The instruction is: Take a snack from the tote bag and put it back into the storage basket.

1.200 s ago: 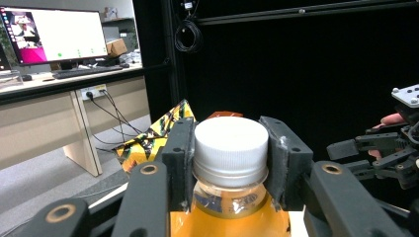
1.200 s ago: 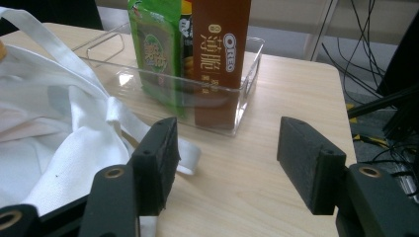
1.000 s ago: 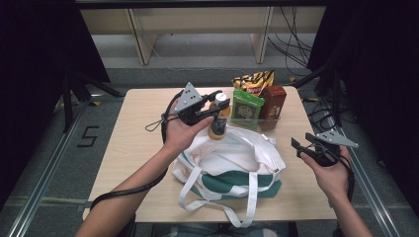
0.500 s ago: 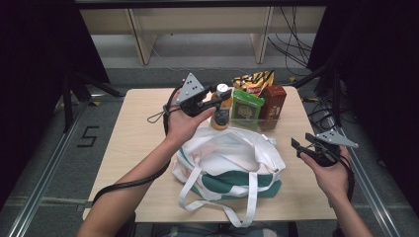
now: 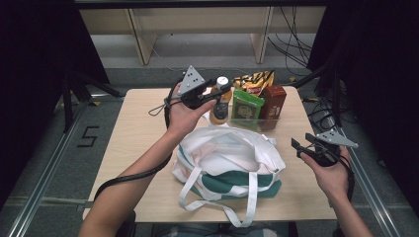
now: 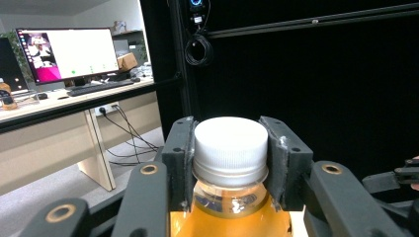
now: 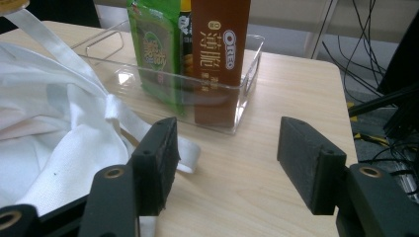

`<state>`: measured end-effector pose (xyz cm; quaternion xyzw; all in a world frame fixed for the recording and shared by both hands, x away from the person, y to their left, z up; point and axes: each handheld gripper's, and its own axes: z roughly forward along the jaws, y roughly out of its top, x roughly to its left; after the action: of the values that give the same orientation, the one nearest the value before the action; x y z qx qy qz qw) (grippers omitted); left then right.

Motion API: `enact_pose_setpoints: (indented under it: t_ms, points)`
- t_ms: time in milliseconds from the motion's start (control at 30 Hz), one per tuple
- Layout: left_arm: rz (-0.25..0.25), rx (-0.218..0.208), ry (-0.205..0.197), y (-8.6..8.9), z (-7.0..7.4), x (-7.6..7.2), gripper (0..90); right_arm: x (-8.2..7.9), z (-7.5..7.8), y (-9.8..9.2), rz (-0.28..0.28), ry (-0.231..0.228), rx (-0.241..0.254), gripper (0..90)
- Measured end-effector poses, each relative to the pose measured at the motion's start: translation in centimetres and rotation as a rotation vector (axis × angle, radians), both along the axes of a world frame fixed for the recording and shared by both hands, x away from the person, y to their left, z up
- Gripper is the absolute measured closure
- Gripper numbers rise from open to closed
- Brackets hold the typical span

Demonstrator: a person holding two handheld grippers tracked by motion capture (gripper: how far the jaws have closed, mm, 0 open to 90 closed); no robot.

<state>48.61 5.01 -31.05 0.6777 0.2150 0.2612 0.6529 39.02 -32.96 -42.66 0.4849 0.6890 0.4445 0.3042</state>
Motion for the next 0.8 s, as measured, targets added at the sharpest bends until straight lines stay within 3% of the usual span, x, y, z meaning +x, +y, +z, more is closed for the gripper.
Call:
enact_pose_setpoints:
  t_ms: [133,167,333,367,500,667,800]
  points:
    - [0.005,0.003,0.003,0.0,-0.1,0.5,58.9,0.0,0.0,0.0,-0.006,0.001,-0.007,41.6]
    - [0.006,0.005,0.005,-0.1,-0.1,0.6,58.9,-0.2,0.0,0.3,-0.018,0.023,0.026,41.6]
    - [0.009,0.011,0.006,-0.1,-0.1,1.1,58.9,-0.3,0.0,0.3,-0.023,0.023,0.021,41.6]
    - [0.011,0.010,0.008,-0.1,-0.2,1.2,58.9,-0.1,-0.1,0.1,-0.008,-0.005,-0.007,41.6]
    - [0.016,0.011,0.009,-0.1,-0.2,1.6,58.9,-0.3,0.0,0.3,-0.021,0.028,0.022,41.6]
    - [0.020,0.017,0.011,-0.1,-0.3,2.2,58.9,-0.1,-0.1,0.3,-0.016,0.008,0.013,41.6]
    - [0.024,0.024,0.014,-0.1,-0.5,2.7,58.9,-0.2,0.0,0.3,-0.021,0.028,0.018,41.6]
